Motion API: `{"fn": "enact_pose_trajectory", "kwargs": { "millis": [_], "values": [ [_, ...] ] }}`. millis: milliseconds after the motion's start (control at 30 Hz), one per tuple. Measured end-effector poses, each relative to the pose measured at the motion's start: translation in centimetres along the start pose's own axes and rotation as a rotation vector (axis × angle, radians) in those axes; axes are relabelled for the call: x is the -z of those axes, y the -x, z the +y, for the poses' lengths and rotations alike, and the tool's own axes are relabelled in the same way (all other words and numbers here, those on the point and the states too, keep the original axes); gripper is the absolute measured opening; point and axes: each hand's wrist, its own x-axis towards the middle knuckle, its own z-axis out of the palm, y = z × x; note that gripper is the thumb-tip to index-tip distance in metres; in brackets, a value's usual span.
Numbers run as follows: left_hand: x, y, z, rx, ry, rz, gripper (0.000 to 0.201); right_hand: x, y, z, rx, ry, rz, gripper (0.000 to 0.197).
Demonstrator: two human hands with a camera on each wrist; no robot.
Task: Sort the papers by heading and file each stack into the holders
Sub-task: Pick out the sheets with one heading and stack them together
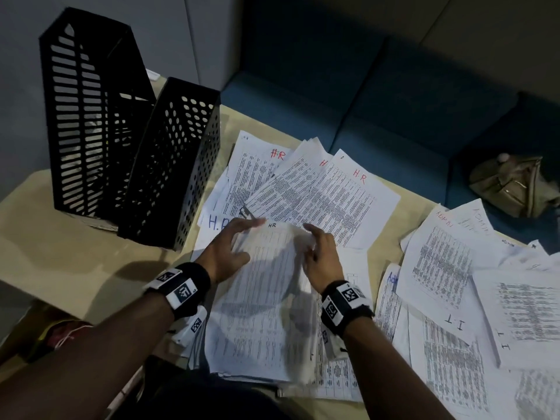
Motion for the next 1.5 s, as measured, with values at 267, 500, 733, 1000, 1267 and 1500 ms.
{"fn": "enact_pose_trajectory", "kwargs": {
  "millis": [267, 500, 733, 1000, 1267, 1500],
  "values": [
    [-0.7, 1.2, -1.6, 0.118, 0.163, 0.051, 0.066, 1.1, 0.7, 0.5, 0.083, -0.025, -0.05, 0.033],
    [0.5, 2.7, -3.0, 0.196, 0.07, 0.016, 0.036, 5.3, 3.0, 5.4, -0.538, 0.136, 0.329, 0.049],
    [-0.2, 2.6, -3.1, 0.205, 0.131, 0.021, 0.051, 5.4, 4.3, 5.4, -0.749, 0.171, 0.067, 0.031],
    [-0.2, 2.5, -2.9, 0.319, 0.176, 0.184, 0.02, 14.7, 3.9, -5.2, -0.217, 0.21, 0.18, 0.014],
    [-0.3, 1.4, -3.3, 0.414, 0.156, 0.259, 0.031, 20.2, 1.8, -8.4, -0.031, -0.191, 0.28, 0.014],
    [-0.4, 0.5, -3.3, 0.524, 0.092, 0.331, 0.024, 6.2, -0.5, -1.0, -0.309, -0.317, 0.128, 0.026]
  ]
}}
